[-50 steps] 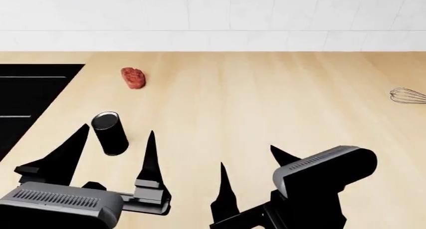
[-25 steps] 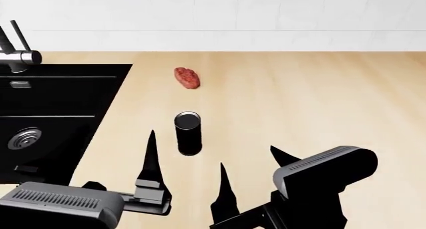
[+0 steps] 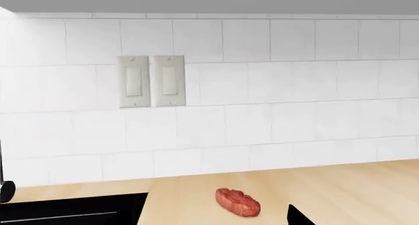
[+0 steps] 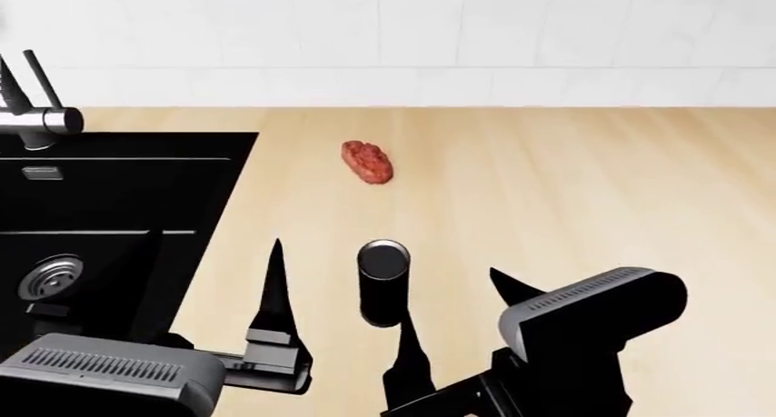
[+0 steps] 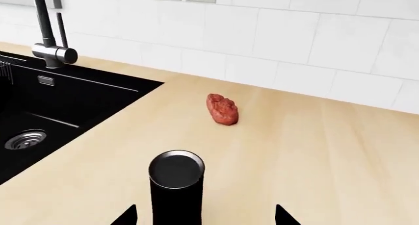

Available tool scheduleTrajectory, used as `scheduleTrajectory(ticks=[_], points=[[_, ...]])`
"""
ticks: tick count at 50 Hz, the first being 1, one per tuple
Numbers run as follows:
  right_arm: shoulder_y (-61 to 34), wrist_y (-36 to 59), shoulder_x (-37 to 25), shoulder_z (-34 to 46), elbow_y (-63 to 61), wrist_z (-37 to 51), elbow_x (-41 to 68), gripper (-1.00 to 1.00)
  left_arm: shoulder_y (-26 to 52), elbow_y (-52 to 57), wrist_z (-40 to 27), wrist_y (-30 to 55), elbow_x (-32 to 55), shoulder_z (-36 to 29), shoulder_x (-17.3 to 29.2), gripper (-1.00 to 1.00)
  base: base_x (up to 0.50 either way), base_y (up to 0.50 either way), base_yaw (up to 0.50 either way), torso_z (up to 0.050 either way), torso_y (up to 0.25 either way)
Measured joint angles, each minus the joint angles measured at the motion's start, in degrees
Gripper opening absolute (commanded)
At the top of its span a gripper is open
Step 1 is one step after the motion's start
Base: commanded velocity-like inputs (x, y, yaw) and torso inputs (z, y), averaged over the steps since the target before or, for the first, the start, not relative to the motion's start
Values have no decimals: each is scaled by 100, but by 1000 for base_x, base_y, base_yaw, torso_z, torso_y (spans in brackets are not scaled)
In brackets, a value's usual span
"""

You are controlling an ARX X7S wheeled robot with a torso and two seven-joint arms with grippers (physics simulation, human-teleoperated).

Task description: Pick the yogurt and canned food from the counter and place them in the cabinets closest to them.

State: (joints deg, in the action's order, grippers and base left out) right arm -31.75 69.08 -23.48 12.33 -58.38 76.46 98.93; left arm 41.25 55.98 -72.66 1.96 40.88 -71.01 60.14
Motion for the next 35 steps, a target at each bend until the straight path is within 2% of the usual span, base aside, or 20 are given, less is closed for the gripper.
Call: scheduleTrajectory(ticks=[12, 16, 35], points=[[-14, -41, -5, 19, -14, 34, 45, 100, 12, 14, -11, 6, -3, -2, 7, 100, 46, 0, 0, 0, 0], [-19, -59, -11, 34, -19, 56, 85, 100, 14, 35, -19, 21, 0, -10, 8, 100, 427, 0, 0, 0, 0], [-95, -311, -33, 97, 91, 135, 548, 100, 91, 103, -74, 98, 23, -29, -7, 100, 0, 0, 0, 0, 0]])
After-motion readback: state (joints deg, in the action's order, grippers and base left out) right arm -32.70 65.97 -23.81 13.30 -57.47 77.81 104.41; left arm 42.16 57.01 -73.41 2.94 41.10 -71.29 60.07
